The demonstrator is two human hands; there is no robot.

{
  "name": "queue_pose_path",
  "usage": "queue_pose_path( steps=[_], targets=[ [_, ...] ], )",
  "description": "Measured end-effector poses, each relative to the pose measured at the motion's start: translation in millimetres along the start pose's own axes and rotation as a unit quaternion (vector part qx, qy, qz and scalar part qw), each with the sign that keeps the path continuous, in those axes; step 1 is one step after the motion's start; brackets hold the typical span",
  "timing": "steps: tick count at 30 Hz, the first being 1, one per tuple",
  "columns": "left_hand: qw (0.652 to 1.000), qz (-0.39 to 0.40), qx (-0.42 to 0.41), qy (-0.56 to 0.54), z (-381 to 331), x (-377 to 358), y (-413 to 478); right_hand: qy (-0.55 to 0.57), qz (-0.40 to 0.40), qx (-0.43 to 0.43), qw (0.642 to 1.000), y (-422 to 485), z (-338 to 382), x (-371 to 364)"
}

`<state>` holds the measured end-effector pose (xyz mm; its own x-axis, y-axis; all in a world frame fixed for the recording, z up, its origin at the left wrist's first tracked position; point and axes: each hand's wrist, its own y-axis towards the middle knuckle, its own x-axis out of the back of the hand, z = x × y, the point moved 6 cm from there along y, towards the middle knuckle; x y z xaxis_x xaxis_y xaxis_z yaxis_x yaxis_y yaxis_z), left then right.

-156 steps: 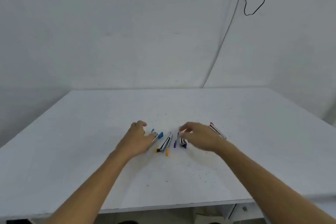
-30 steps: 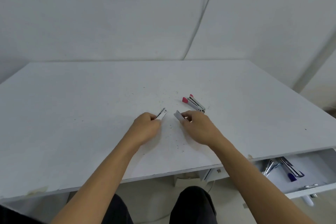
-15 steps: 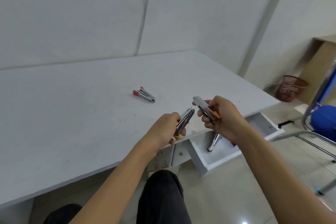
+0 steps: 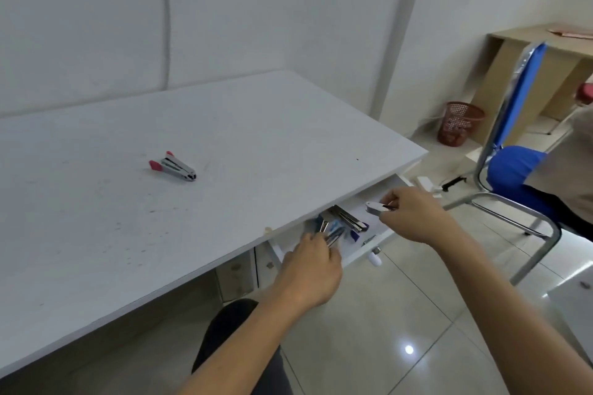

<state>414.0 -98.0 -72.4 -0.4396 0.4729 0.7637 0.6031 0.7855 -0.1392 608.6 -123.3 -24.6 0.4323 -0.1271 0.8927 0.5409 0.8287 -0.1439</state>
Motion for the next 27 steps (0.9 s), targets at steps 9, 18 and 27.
queue_pose_path(
  steps=[9, 18, 27],
  targets=[
    [0.965, -0.126, 0.024, 0.228, 22.4, 5.0, 29.3, -0.144, 0.001, 0.053, 0.988, 52.3, -1.4, -45.3],
    [0.974, 0.006, 0.115, 0.197, 43.8, 0.2, 57.7, -0.12, 0.006, 0.024, 0.992, 68.5, -7.4, -48.3],
    [0.981, -0.039, 0.045, 0.187, 29.3, 11.3, 34.8, 0.044, -0.032, -0.002, 0.999, 34.2, -8.5, -6.2]
  ],
)
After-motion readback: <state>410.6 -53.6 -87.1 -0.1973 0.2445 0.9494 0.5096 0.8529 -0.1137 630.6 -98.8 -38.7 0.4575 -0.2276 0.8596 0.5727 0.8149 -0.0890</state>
